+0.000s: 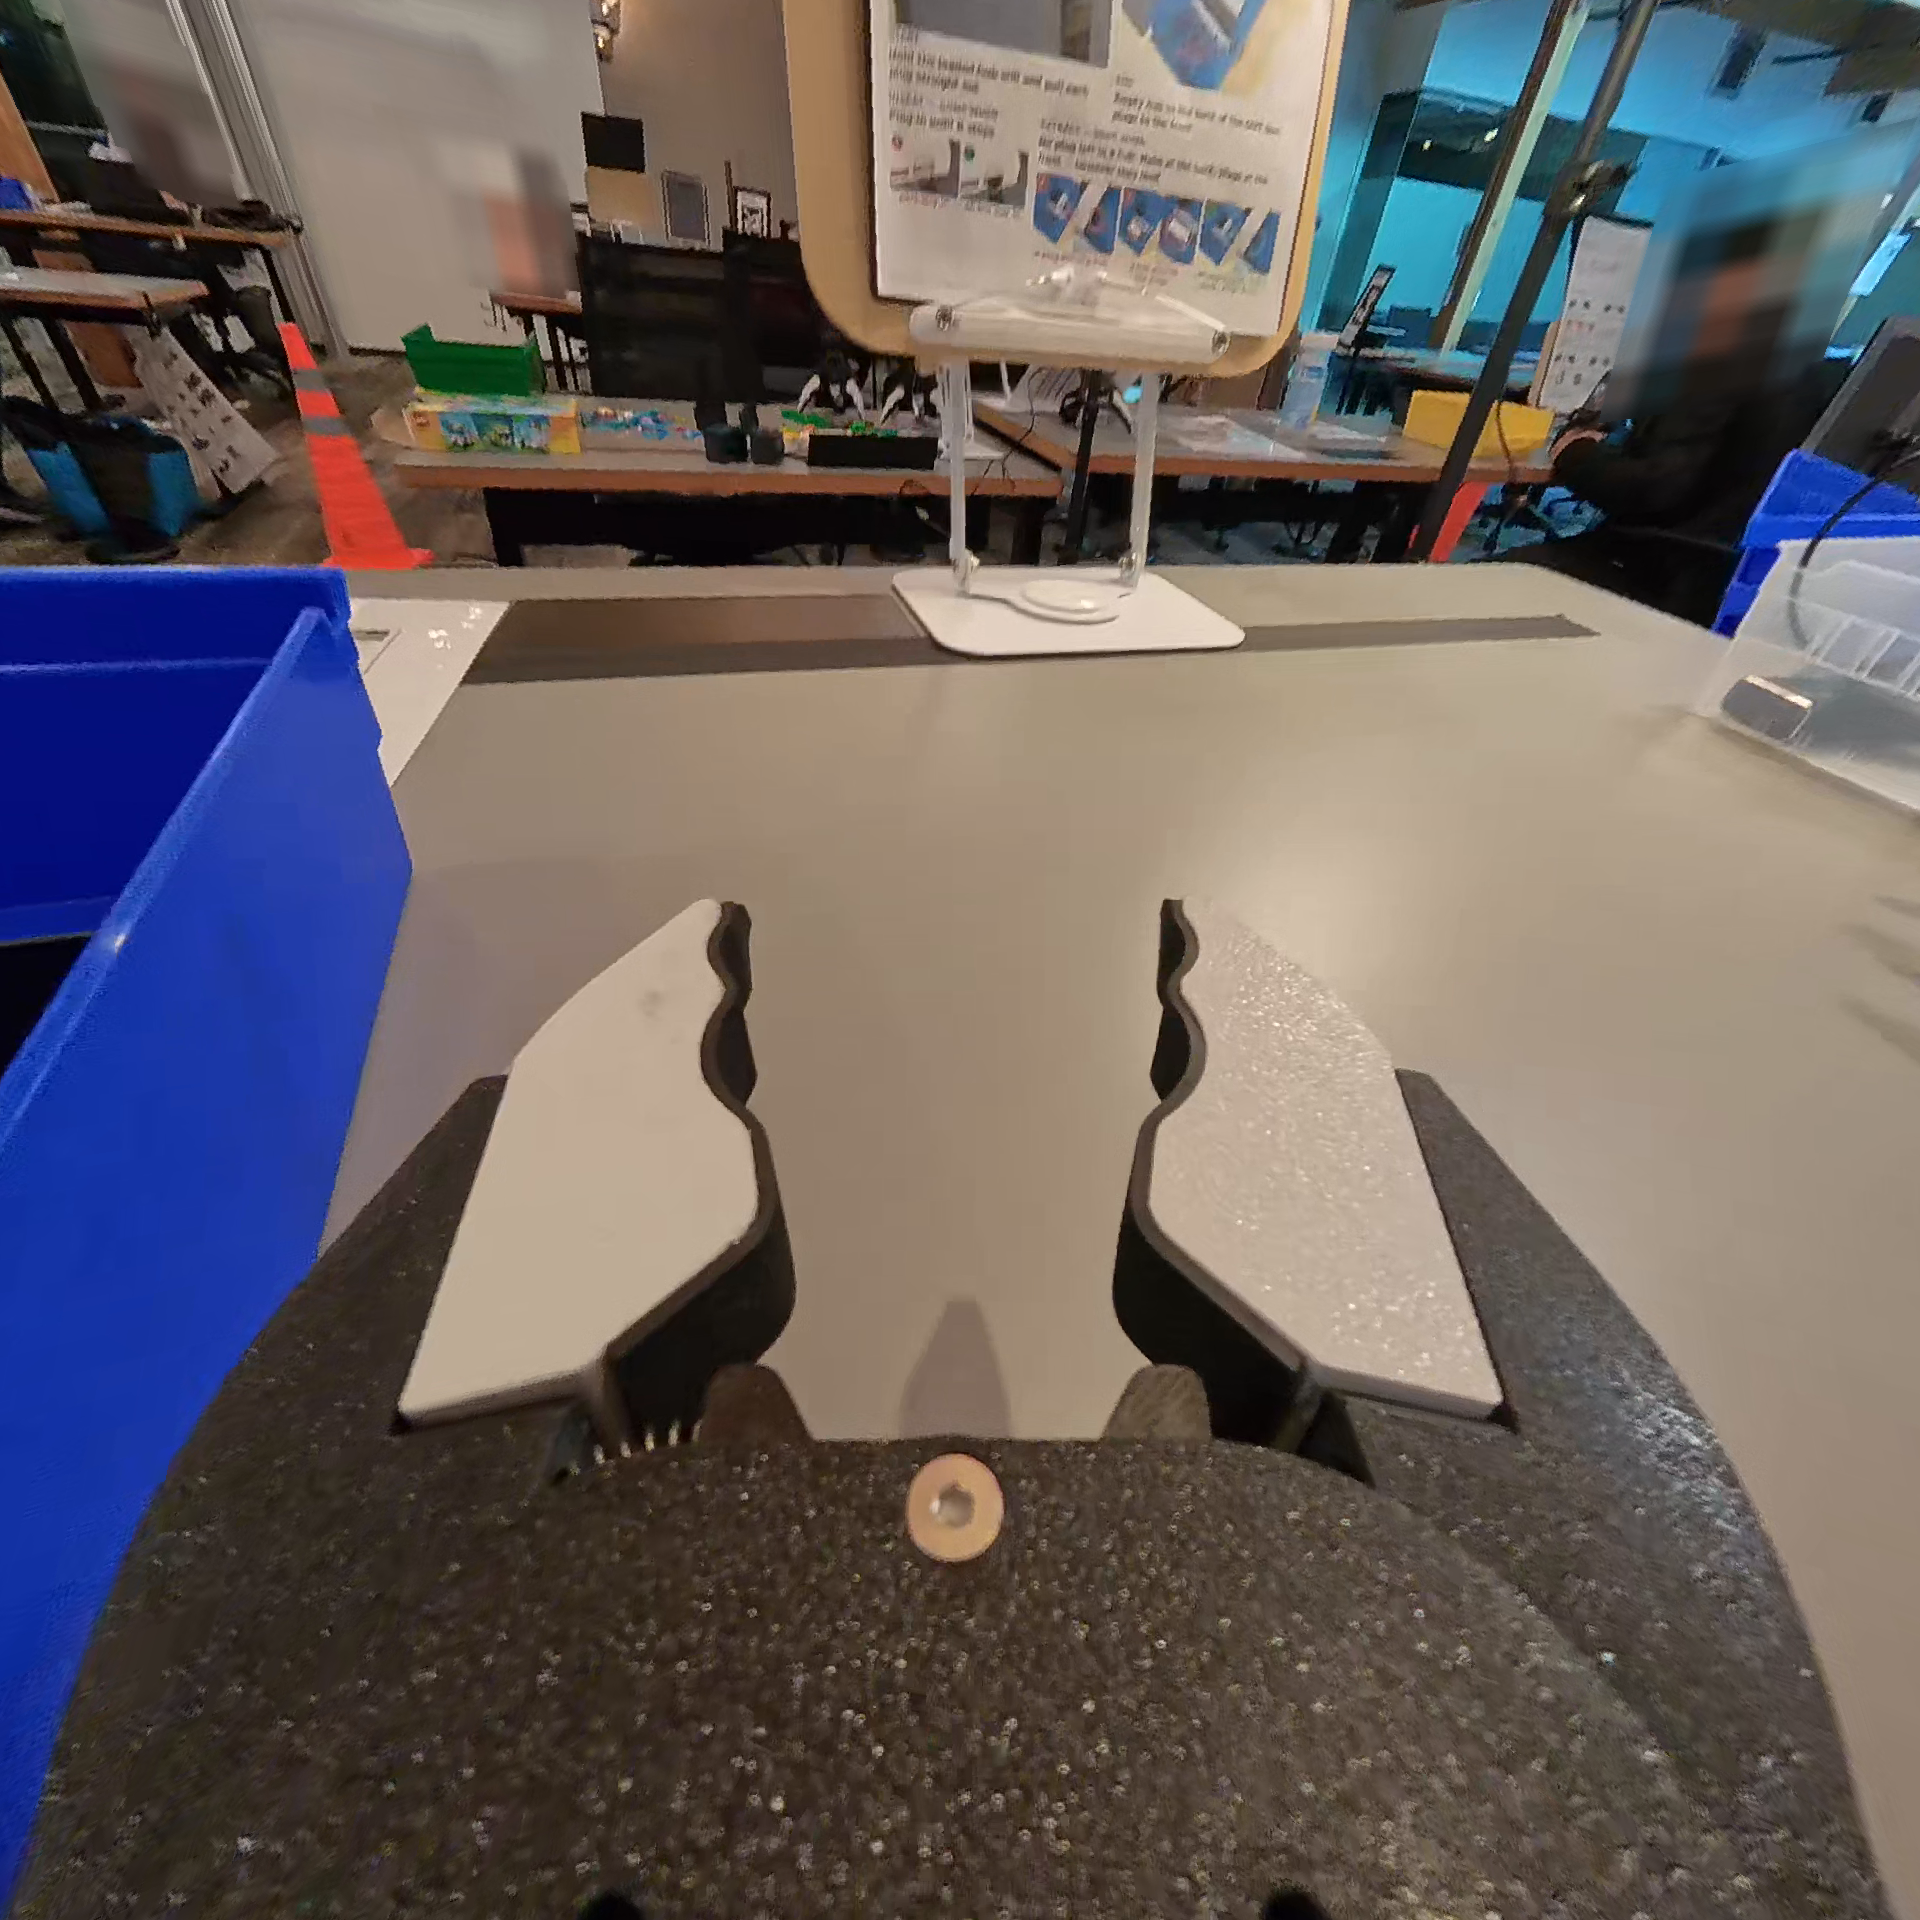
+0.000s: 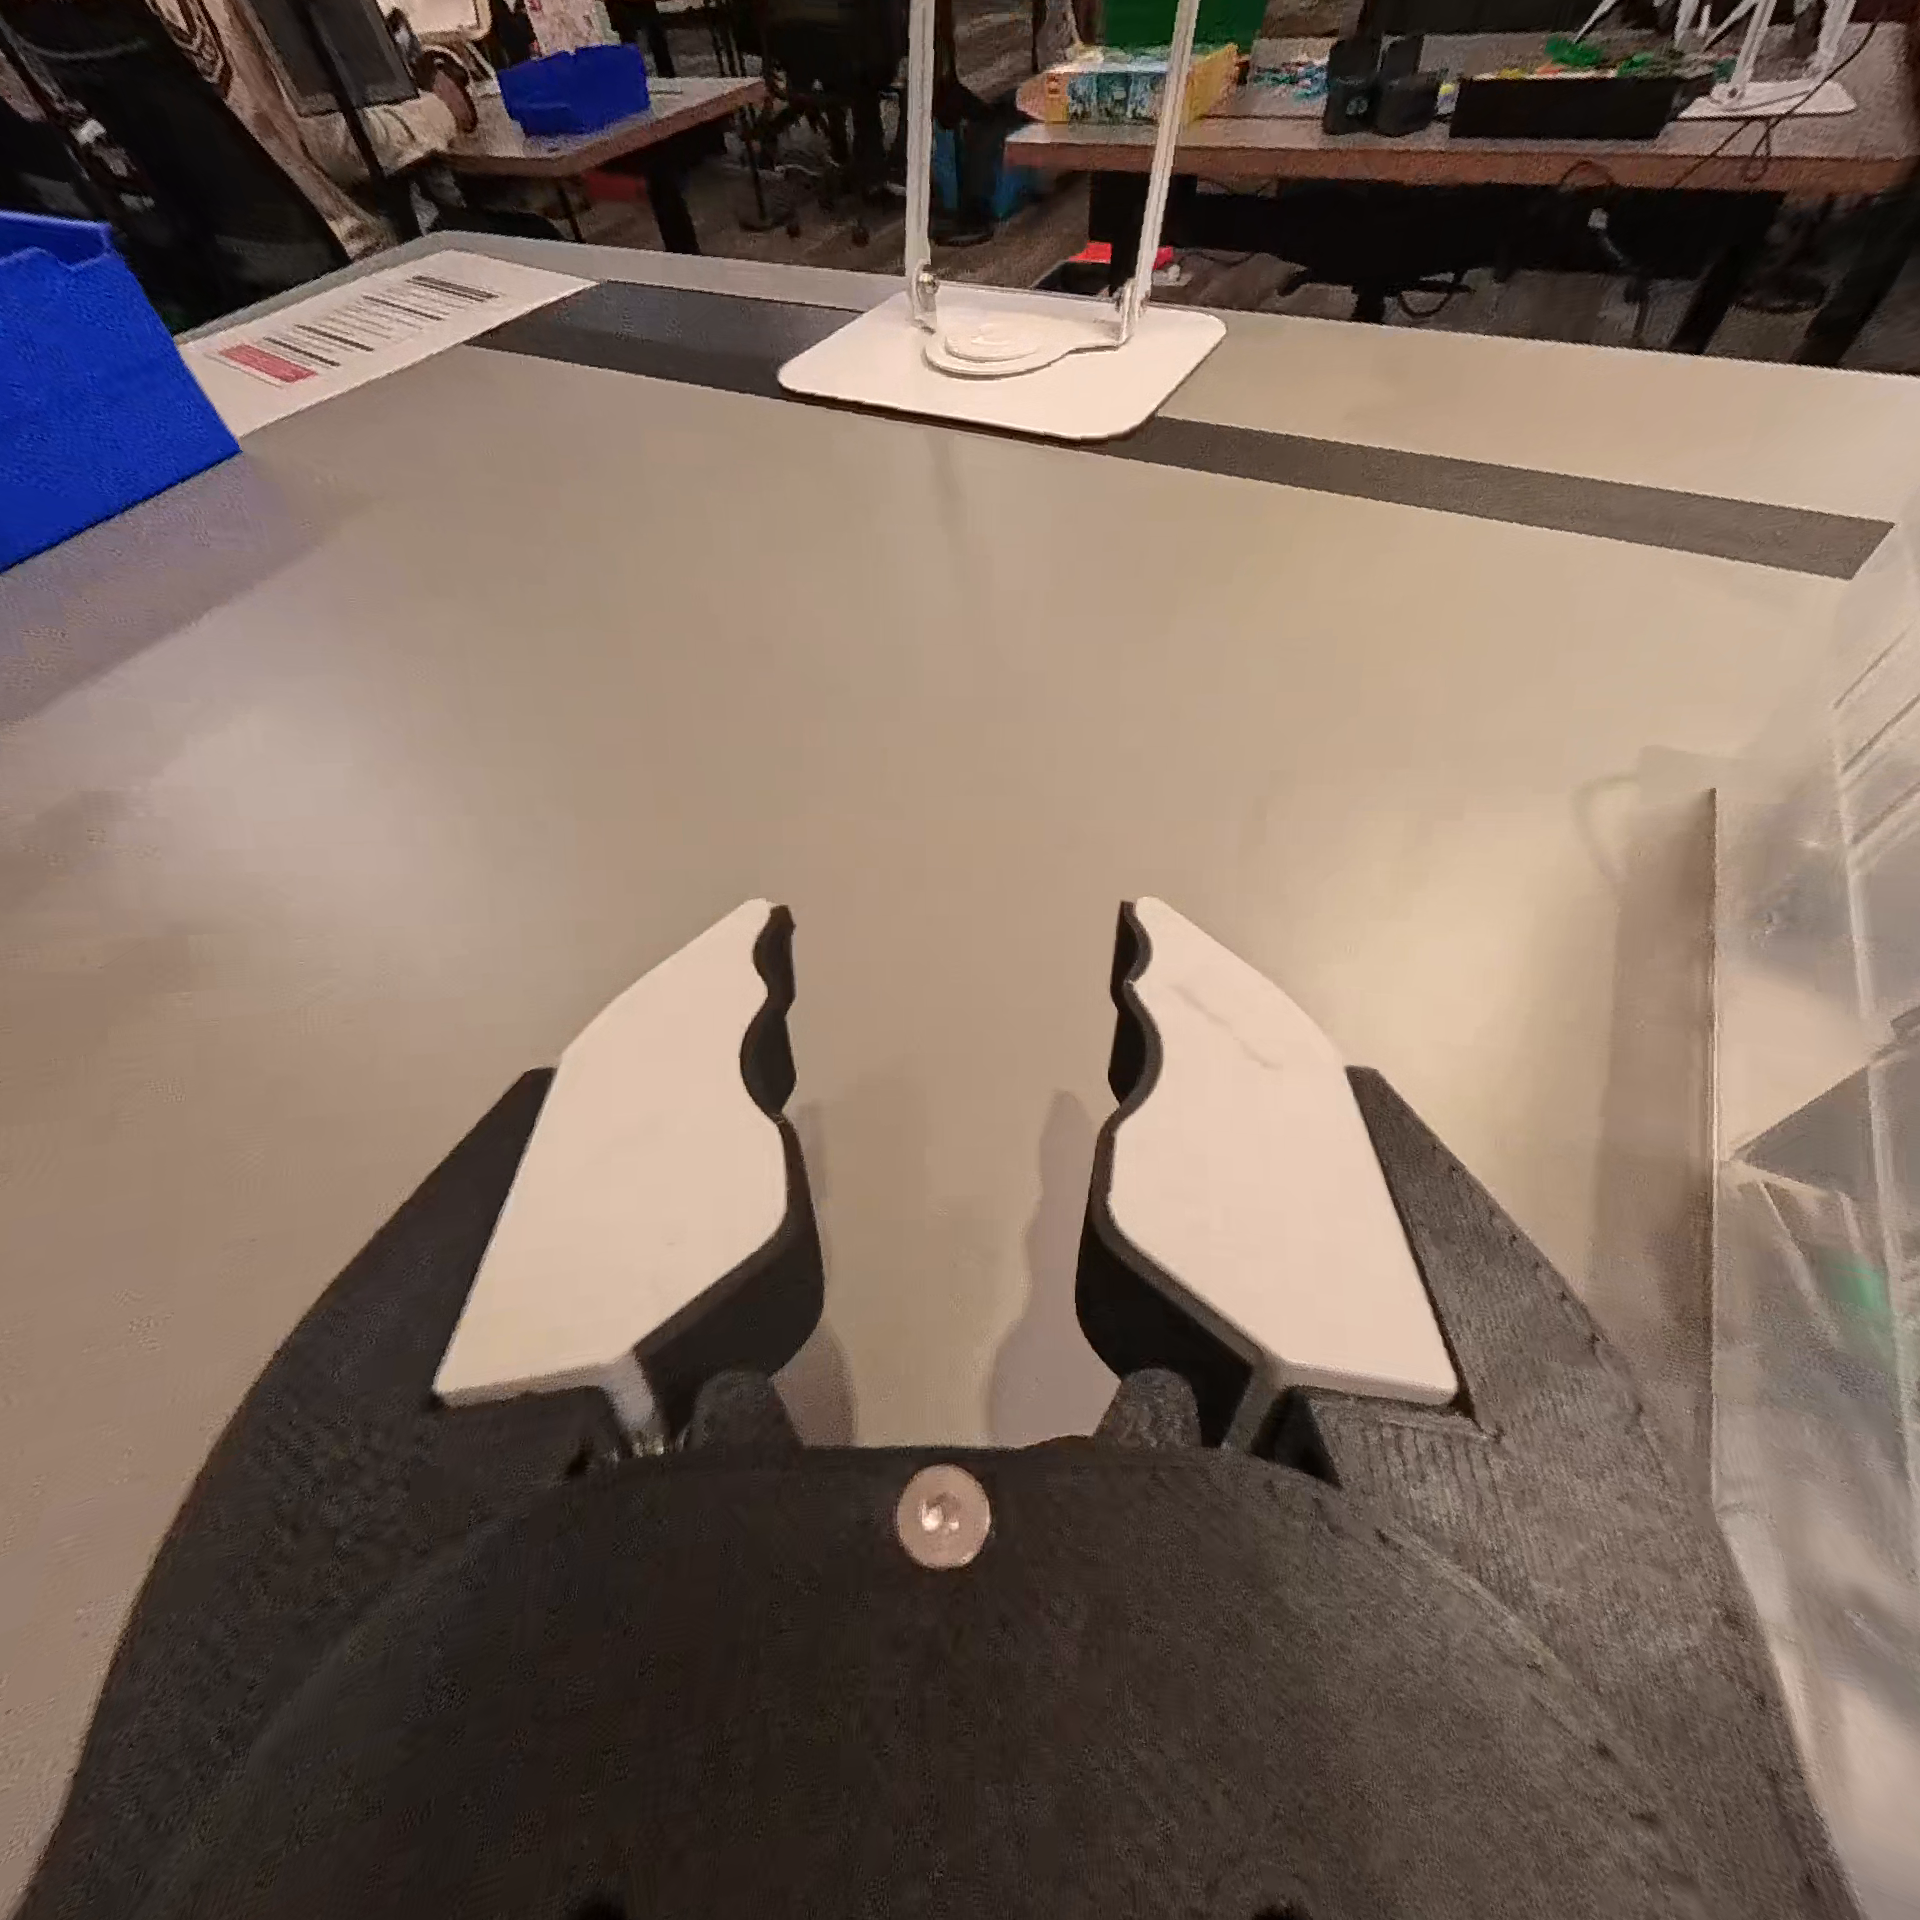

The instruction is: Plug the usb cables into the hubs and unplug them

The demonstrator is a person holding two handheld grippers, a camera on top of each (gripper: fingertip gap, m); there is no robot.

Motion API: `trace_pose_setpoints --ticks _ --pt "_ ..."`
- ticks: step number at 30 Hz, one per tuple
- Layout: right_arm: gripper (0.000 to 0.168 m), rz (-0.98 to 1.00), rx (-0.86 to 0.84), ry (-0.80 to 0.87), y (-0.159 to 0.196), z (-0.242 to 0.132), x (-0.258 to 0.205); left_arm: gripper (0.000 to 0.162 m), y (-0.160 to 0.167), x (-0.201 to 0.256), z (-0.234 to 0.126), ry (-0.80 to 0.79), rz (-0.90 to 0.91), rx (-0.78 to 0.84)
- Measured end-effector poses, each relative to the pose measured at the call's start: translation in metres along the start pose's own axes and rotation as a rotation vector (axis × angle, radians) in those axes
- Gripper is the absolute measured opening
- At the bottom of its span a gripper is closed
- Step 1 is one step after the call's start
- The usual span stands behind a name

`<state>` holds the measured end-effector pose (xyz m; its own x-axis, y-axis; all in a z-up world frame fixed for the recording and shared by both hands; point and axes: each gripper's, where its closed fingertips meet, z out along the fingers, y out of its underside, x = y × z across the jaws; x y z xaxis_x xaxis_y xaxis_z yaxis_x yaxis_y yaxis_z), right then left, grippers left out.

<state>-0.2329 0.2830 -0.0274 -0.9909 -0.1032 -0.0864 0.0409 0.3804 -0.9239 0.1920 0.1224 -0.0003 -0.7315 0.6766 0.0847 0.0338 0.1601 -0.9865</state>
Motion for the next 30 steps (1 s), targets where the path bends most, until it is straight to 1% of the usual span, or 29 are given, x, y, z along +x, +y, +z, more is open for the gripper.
trace_pose_setpoints --ticks 3,5,8,11,12,17,23,25,27,30 --pt "0.057 0.006 -0.023 0.005 0.007 0.007 0.005 0.070 0.011 -0.002 0.007 0.027 0.005 -0.054" --pt "0.057 0.000 -0.054 -0.009 0.013 0.012 0.004 0.059 0.015 -0.001 0.010 0.063 0.017 -0.077" --pt "0.057 -0.024 -0.079 -0.007 0.017 0.018 0.001 0.050 0.018 -0.003 0.014 0.084 0.042 -0.107" --pt "0.055 -0.033 -0.100 -0.013 0.020 0.023 -0.003 0.032 0.023 0.000 0.018 0.135 0.046 -0.147" --pt "0.055 -0.041 -0.113 -0.008 0.022 0.025 -0.003 0.030 0.025 0.001 0.019 0.142 0.038 -0.161" --pt "0.052 -0.077 -0.180 -0.034 0.030 0.031 -0.009 0.027 0.041 0.011 0.026 0.214 0.040 -0.275" --pt "0.047 -0.150 -0.201 -0.177 0.035 0.030 -0.032 0.025 0.064 0.040 0.031 0.342 0.183 -0.408" --pt "0.046 -0.167 -0.204 -0.214 0.036 0.029 -0.038 0.025 0.072 0.048 0.030 0.395 0.204 -0.460" --pt "0.045 -0.178 -0.209 -0.229 0.037 0.028 -0.040 0.025 0.078 0.054 0.029 0.447 0.212 -0.500" --pt "0.045 -0.181 -0.217 -0.226 0.039 0.028 -0.040 0.025 0.081 0.057 0.027 0.489 0.206 -0.518"
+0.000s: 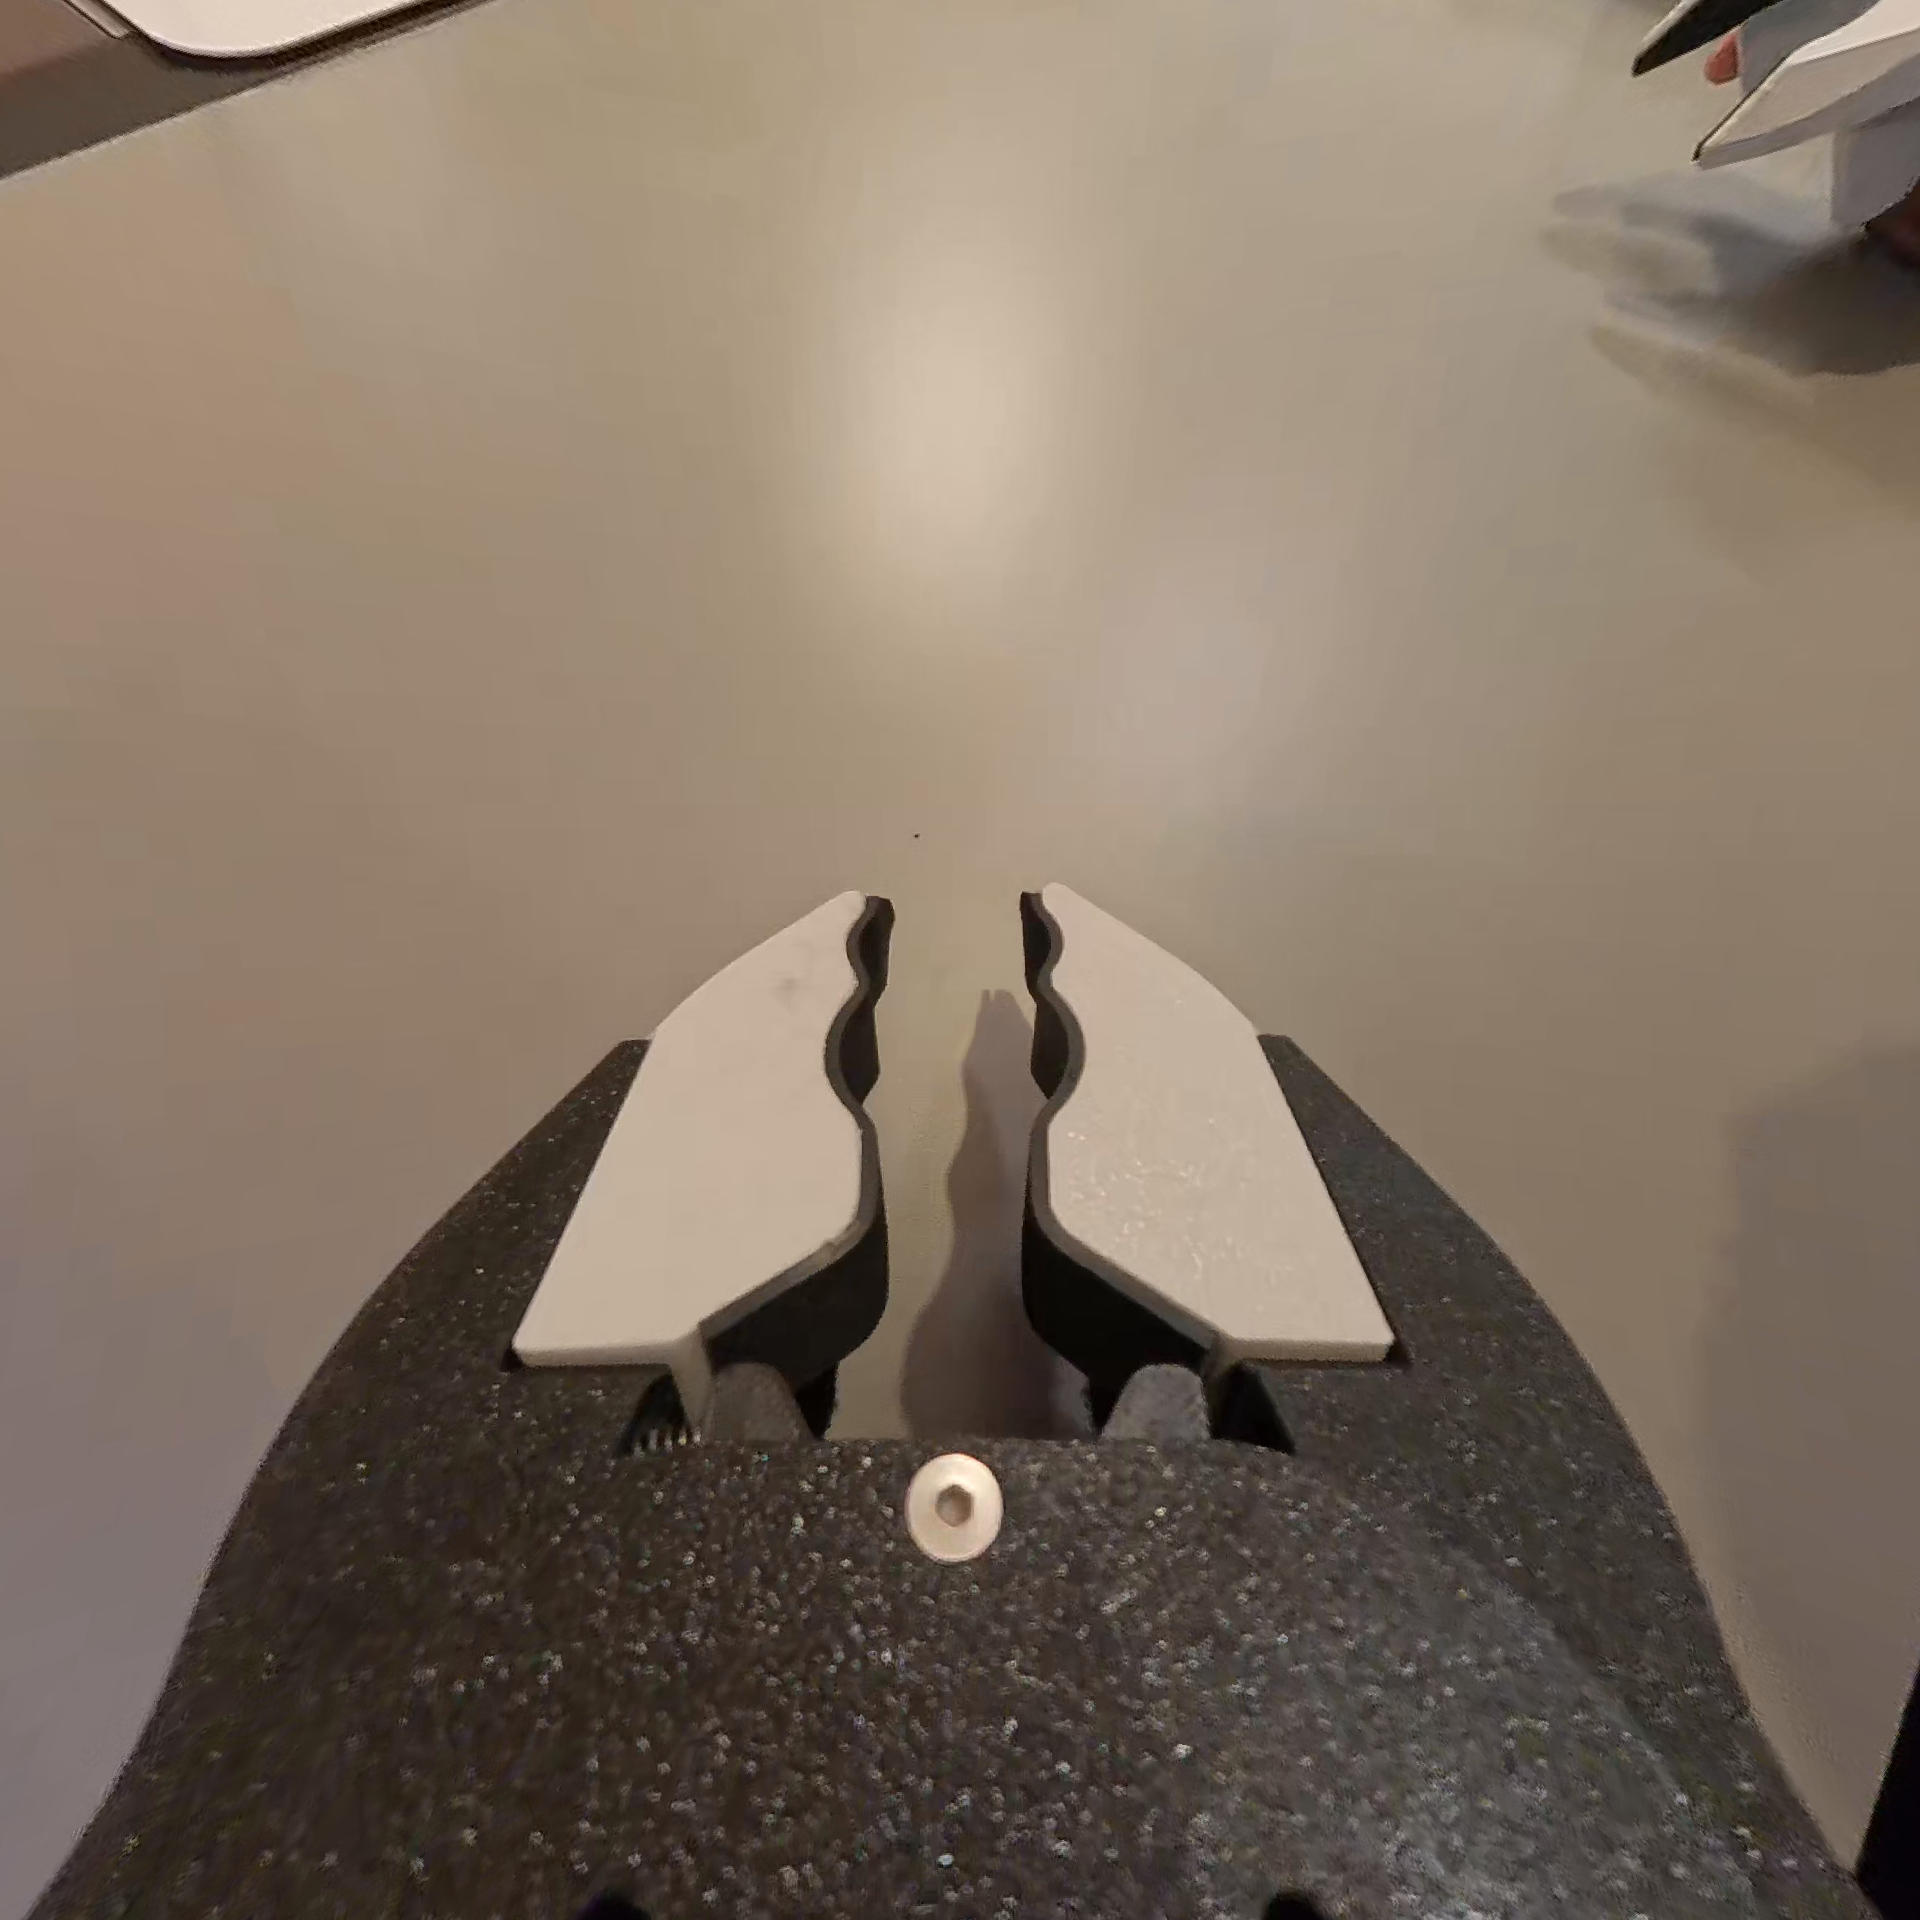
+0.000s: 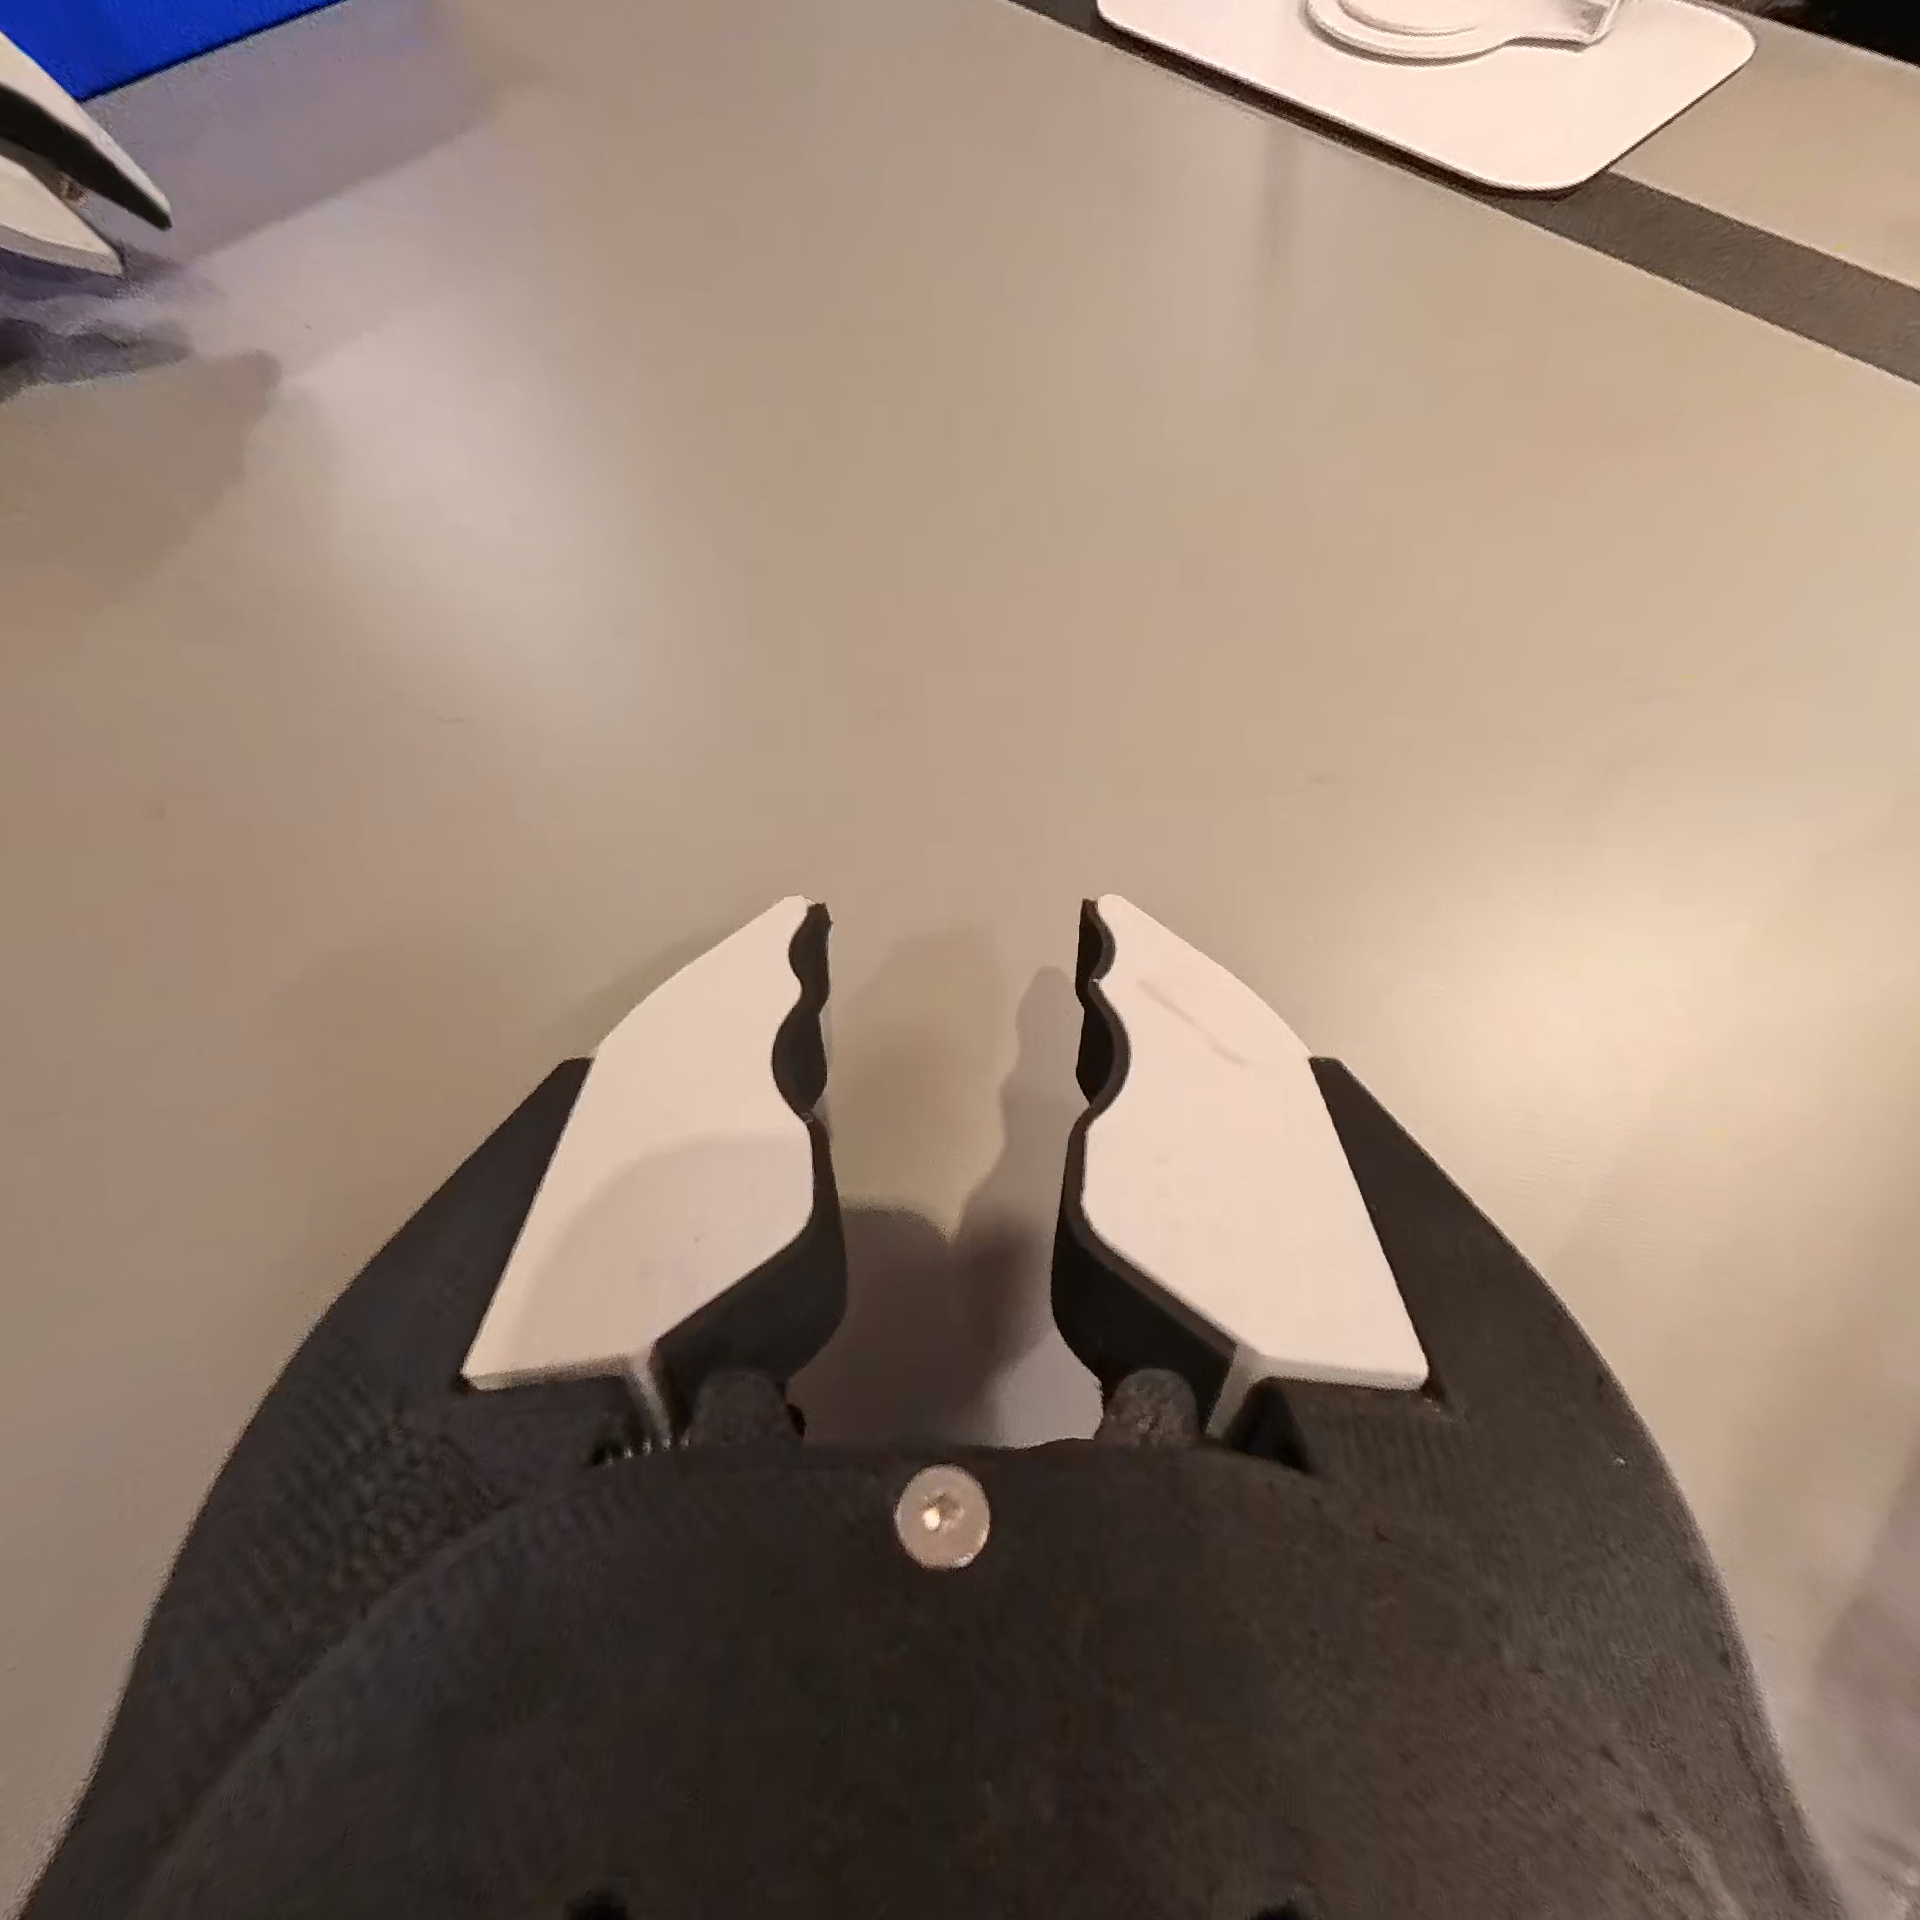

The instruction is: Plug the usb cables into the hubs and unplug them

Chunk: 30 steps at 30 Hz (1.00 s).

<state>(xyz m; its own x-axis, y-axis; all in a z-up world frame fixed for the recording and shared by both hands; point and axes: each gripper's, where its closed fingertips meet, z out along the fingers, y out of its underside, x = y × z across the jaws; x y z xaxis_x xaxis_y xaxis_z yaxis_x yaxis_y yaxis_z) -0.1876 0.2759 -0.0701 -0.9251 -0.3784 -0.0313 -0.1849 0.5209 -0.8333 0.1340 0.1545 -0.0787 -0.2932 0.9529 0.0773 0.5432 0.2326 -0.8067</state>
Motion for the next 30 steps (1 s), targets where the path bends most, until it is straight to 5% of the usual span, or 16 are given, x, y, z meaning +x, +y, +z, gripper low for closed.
trace_pose_setpoints --ticks 15,24,30 --pt "0.041 0.001 -0.032 0.021 0.004 0.003 0.002 0.031 -0.003 -0.004 -0.005 -0.012 -0.030 0.040" --pt "0.041 0.011 -0.031 0.010 0.004 0.003 0.002 0.031 -0.034 -0.018 -0.037 0.133 -0.267 0.359" --pt "0.045 -0.014 0.018 0.099 -0.001 -0.003 0.008 0.037 -0.035 -0.026 -0.043 0.031 -0.259 0.393"
